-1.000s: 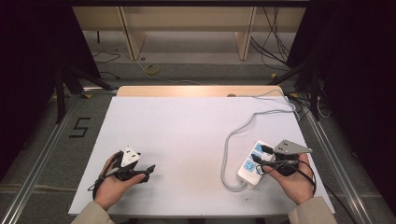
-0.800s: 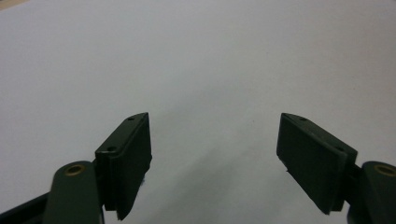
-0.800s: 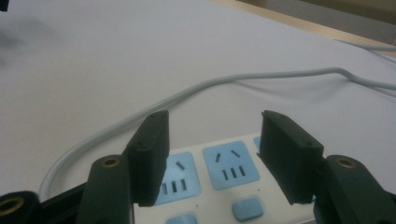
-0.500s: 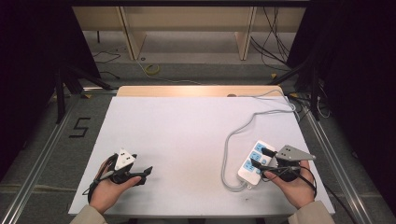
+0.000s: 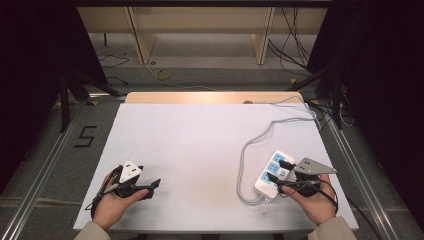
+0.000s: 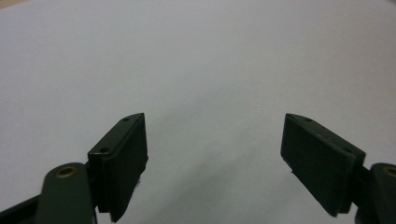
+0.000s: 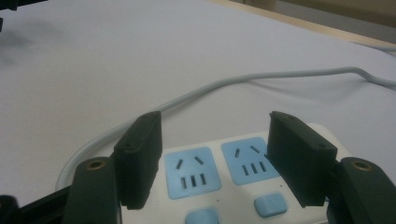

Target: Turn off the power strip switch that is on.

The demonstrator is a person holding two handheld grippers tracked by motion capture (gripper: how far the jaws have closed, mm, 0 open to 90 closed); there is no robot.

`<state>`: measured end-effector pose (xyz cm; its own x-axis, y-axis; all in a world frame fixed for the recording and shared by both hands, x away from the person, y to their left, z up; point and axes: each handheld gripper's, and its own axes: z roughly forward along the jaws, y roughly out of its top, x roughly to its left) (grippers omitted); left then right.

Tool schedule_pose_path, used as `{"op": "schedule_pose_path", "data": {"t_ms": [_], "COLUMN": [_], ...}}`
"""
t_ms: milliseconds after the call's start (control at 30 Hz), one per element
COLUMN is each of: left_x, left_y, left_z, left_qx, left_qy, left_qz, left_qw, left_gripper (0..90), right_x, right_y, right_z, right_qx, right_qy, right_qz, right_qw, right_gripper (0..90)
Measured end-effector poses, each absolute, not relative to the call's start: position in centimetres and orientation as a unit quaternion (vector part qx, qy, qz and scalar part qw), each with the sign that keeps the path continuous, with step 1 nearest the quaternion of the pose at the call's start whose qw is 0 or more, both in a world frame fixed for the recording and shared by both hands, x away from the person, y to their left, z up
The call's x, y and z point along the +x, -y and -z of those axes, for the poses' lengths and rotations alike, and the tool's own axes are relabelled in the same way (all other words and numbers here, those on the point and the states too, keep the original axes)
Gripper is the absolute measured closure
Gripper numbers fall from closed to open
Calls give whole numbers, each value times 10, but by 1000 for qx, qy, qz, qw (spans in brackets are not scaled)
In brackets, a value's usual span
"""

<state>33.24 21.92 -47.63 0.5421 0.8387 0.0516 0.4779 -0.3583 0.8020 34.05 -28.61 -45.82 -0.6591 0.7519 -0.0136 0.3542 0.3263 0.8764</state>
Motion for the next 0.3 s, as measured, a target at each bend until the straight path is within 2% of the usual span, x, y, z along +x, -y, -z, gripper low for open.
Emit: {"op": "schedule_pose_path", "data": {"t_ms": [300], "left_x": [334], "left_y": [-218], "left_z": [477], "left_qx": [791], "left_qy": [-416], "left_qz": [-235], "left_qw": [382], "left_gripper": [229], "right_x": [340], "right_y": [283], "right_z": [459], "right_qx": [350], "right_qy": [-786], "right_qz": [-463], "right_qw": [214], "right_gripper": [358]}}
